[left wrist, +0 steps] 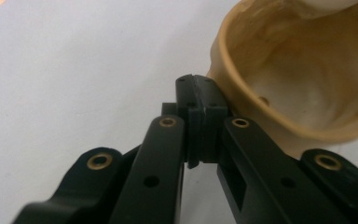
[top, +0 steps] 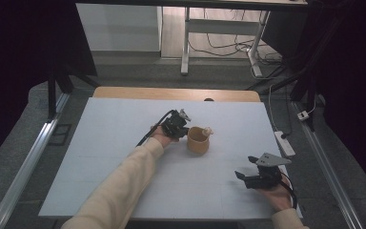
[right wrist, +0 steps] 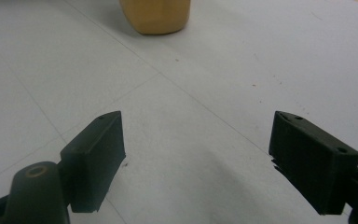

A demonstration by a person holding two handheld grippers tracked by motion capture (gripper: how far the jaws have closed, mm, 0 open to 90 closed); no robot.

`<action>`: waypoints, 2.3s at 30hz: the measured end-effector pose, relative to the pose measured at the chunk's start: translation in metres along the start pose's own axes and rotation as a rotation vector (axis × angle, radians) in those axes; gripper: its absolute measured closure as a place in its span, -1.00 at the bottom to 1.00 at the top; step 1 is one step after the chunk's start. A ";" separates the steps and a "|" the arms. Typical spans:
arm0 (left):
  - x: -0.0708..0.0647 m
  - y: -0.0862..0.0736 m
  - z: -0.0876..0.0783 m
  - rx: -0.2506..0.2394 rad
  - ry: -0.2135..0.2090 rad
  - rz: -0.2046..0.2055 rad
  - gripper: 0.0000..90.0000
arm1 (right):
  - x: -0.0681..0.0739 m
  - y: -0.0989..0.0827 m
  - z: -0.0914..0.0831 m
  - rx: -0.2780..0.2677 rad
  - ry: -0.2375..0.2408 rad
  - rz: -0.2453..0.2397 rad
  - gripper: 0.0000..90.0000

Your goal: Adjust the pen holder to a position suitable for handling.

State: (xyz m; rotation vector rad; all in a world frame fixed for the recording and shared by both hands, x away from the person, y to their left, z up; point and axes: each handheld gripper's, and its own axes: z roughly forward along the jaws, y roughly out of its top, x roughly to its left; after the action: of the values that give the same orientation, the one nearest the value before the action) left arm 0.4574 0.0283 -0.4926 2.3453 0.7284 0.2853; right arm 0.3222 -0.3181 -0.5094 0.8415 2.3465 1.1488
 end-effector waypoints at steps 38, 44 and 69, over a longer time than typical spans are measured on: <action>-0.023 -0.065 -0.085 -0.059 -0.023 0.049 0.00 | 0.005 0.000 -0.004 -0.016 0.005 -0.011 -0.58; -0.026 -0.075 -0.101 -0.077 -0.022 0.061 -0.03 | 0.006 0.000 -0.004 -0.012 0.001 -0.011 -0.57; -0.020 -0.112 -0.142 -0.078 -0.007 0.040 -0.16 | 0.007 0.001 -0.001 0.002 0.011 -0.026 -0.57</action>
State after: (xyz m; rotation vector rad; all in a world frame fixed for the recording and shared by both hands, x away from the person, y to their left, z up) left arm 0.3389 0.1624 -0.4573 2.2878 0.6556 0.3169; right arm 0.3172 -0.3133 -0.5083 0.8056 2.3606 1.1433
